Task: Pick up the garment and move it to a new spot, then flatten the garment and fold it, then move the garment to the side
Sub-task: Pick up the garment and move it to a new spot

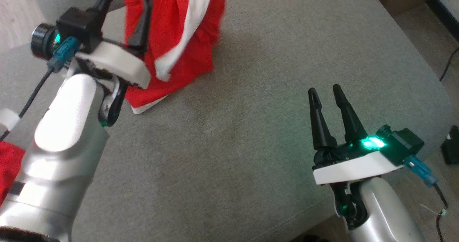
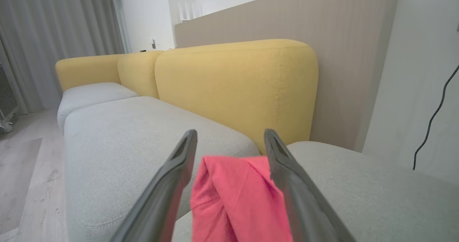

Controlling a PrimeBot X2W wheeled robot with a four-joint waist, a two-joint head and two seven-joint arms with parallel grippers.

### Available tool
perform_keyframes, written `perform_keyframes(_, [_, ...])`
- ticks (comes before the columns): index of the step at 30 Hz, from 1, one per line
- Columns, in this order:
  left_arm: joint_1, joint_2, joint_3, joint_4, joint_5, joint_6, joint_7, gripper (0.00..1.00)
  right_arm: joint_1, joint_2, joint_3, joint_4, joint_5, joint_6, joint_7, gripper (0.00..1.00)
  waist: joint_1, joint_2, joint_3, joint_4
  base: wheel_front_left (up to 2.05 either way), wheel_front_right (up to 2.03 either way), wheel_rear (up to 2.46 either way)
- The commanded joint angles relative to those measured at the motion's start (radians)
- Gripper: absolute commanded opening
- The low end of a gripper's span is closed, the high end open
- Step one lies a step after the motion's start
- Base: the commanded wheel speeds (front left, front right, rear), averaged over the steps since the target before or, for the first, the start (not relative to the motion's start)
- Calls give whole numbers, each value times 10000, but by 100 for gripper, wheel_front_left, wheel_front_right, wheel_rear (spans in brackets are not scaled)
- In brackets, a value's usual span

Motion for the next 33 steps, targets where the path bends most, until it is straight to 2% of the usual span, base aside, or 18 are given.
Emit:
perform_keyframes(1, [-517, 395, 416, 34, 172, -6, -409, 100, -328, -31, 138, -354, 43, -7, -107, 100, -2, 0, 53, 76, 0, 0, 0])
perform_keyframes(5, [-335, 376, 512, 749, 81, -98, -1278, 100, -276, -31, -79, -297, -133, -7, -107, 100, -2, 0, -97, 656, 0, 0, 0])
perform_keyframes(9, [133, 392, 578, 883, 2, -158, -1827, 100, -174, -31, -333, -200, -428, -7, -107, 100, -2, 0, -406, 1444, 0, 0, 0])
perform_keyframes(15, [1737, 377, 914, 190, -244, -13, -2145, 100, 123, -31, -675, 13, -1001, -7, -107, 100, -2, 0, -1029, 2701, 0, 0, 0])
perform_keyframes(20, [3624, 229, 1163, -782, -271, 228, -2183, 100, 409, -31, -875, 259, -1348, -7, -107, 100, -2, 0, -1470, 3486, 0, 0, 0])
perform_keyframes(25, [5456, -281, 1572, -1810, -197, 541, -2186, 100, 657, -31, -1099, 557, -1557, -7, -107, 100, -2, 0, -1702, 3988, 0, 0, 0])
perform_keyframes(28, [5966, -506, 1716, -2096, -119, 605, -2187, 100, 708, -31, -1212, 745, -1675, -7, -107, 100, -2, 0, -1693, 4127, 0, 0, 0])
perform_keyframes(33, [6405, -775, 1942, -2413, 158, 419, -2188, 100, 508, -31, -1441, 960, -1845, -7, -107, 100, -2, 0, -1508, 4481, 0, 0, 0])
